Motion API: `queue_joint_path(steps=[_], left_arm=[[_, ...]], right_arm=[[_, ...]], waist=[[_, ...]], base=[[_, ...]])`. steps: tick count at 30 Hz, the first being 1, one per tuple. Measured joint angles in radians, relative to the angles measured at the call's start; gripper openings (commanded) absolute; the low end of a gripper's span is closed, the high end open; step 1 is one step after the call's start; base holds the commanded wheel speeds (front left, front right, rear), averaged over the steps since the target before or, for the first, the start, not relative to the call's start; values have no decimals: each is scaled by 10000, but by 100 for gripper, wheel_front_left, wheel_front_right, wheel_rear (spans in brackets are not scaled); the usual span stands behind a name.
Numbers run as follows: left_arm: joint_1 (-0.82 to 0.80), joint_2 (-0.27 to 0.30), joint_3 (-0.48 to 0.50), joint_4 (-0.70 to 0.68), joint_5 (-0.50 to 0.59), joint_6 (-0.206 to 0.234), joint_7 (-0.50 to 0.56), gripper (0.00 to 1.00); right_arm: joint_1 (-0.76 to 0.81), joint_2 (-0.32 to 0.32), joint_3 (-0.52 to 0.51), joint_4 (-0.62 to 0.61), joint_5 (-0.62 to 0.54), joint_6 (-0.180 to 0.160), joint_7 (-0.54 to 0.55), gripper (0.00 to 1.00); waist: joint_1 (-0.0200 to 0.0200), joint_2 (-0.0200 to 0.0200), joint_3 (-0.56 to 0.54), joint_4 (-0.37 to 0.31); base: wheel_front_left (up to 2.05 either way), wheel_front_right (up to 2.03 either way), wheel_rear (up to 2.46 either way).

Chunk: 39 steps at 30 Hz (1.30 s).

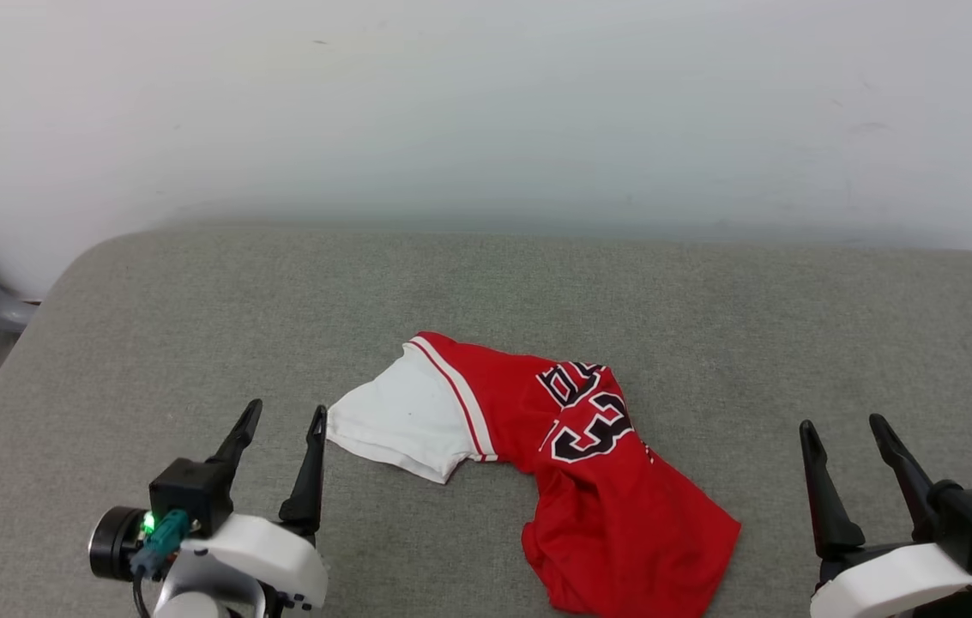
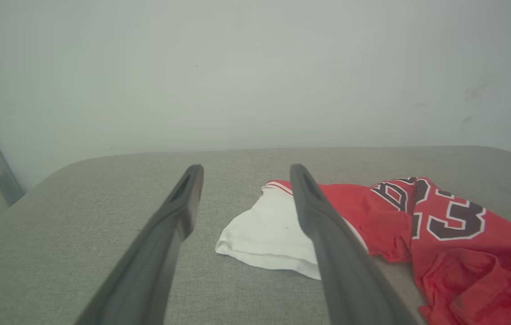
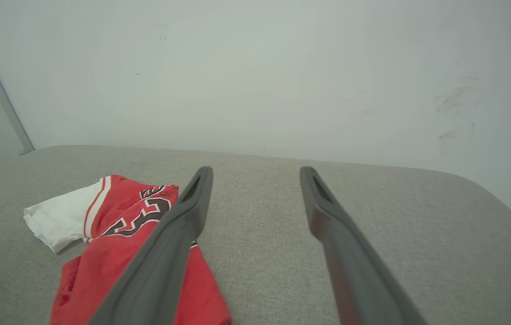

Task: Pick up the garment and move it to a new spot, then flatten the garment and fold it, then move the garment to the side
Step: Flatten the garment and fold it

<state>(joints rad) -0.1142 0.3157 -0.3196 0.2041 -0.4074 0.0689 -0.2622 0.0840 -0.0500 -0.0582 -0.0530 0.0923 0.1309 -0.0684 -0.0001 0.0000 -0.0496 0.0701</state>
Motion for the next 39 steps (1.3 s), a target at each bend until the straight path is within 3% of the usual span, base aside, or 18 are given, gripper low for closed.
queue_joint_path(steps=[6, 15, 23, 36, 37, 38, 39], left_arm=[[-1061, 211, -125, 407, -428, -677, 1158, 100], [-3544, 1037, -201, 1567, -2161, -1841, 4585, 100], [-4938, 2220, -924, 2606, -3605, -1983, 7593, 100], [-5523, 3225, -2418, 3369, -5440, -1985, 10351, 100], [-5558, 3287, -2558, 3402, -5474, -1985, 10452, 58], [-5579, 3302, -2642, 3404, -5499, -1998, 10523, 35], [-5596, 3296, -2727, 3390, -5601, -1996, 10546, 0]], right_arm=[[-83, 0, 92, -58, -15, 0, 84, 100], [-771, 0, 261, -92, -25, 0, -36, 100], [-1417, -2, 456, 290, 228, 0, -543, 100], [-2133, -2, 518, 894, 311, 0, -1022, 100], [-2189, -4, 546, 918, 313, 0, -1034, 100], [-2237, -2, 573, 945, 313, 0, -1072, 100], [-2279, -2, 575, 951, 313, 0, -1076, 100]], waist=[[1, 0, 299, -57], [2, 0, 1418, -600], [3, 0, 2582, -1281], [0, 0, 3543, -1970], [0, 0, 3552, -1987], [0, 0, 3553, -2001], [-1, 0, 3559, -2002]], base=[[0, 0, 0], [0, 0, 0], [0, 0, 0], [0, 0, 0], [0, 0, 0], [0, 0, 0], [0, 0, 0]])
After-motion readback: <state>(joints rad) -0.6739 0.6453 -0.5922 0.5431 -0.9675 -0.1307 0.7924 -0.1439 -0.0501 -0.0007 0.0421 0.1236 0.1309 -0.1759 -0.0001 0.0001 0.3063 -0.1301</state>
